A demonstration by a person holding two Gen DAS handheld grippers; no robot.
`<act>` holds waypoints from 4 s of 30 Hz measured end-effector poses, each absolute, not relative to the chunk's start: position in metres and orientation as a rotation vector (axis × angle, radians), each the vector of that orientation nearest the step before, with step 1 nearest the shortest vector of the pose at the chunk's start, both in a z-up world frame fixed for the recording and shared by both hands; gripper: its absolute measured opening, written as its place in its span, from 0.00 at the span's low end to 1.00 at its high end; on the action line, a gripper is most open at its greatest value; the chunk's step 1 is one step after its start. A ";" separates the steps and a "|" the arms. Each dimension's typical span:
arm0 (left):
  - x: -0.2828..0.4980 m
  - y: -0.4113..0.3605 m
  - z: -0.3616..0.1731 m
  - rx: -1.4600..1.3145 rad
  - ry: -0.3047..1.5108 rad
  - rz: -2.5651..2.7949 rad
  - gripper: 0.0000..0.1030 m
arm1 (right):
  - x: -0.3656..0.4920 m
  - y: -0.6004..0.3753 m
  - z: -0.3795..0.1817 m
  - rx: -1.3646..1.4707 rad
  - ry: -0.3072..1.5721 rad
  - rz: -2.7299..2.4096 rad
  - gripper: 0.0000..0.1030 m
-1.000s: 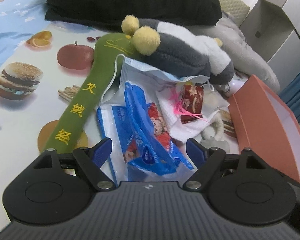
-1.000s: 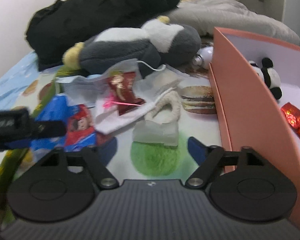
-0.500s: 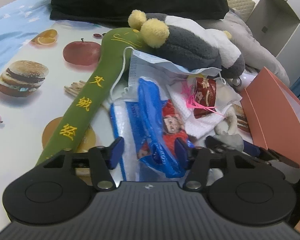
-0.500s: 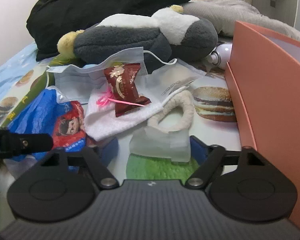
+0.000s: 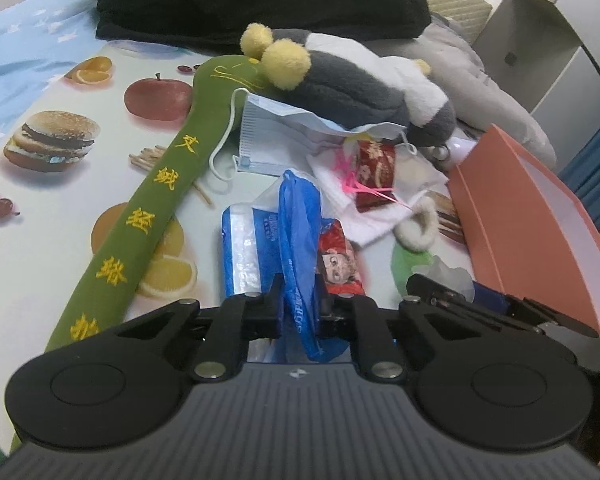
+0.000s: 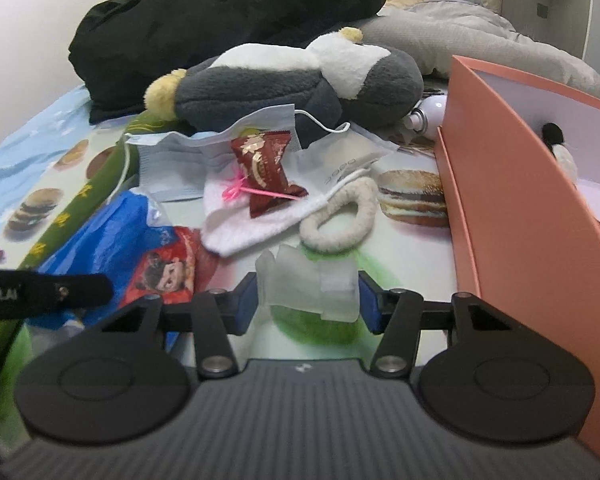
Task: Organize soft objects
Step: 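Lift and carry the blue bag and clear plastic piece over the pink box, then lower into the box and open the left gripper while the right gripper releases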
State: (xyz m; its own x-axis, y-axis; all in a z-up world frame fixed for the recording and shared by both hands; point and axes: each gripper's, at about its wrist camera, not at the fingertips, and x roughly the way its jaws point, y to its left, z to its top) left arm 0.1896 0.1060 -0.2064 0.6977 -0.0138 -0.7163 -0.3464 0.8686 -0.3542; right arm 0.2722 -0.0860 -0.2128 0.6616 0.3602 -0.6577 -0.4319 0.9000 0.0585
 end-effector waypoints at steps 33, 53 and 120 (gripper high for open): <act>0.118 0.063 -0.168 -0.445 0.761 0.120 0.14 | 0.184 -0.148 -0.192 0.018 0.780 0.479 0.25; 0.141 0.004 -0.099 -0.341 0.679 -0.113 0.14 | 0.169 -0.204 -0.108 0.079 0.598 0.402 0.25; 0.323 -0.163 -0.045 -0.073 0.728 -0.430 0.33 | 0.267 -0.362 -0.073 0.156 0.637 0.176 0.43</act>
